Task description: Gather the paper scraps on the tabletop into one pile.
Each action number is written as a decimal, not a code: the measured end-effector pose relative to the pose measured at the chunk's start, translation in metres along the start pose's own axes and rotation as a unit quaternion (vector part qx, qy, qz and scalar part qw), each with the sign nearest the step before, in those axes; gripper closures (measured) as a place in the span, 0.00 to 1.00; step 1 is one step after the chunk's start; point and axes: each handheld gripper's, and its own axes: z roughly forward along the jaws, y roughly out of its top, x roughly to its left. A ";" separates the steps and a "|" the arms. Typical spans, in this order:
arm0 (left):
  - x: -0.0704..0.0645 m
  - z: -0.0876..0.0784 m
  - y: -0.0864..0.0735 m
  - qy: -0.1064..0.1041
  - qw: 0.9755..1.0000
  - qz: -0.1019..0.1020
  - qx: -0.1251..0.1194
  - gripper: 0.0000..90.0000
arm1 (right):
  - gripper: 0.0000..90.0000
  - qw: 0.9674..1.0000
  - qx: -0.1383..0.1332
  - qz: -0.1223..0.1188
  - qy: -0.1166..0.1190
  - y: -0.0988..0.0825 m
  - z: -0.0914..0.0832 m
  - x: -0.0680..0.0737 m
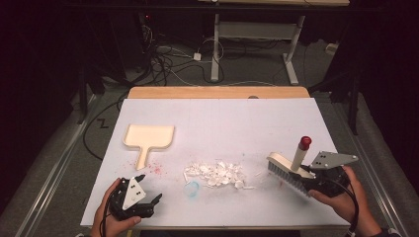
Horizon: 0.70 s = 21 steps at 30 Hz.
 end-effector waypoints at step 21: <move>-0.007 0.004 0.006 -0.014 1.000 0.015 0.004 0.20 | 0.74 0.997 -0.047 0.057 -0.015 0.074 0.091 0.083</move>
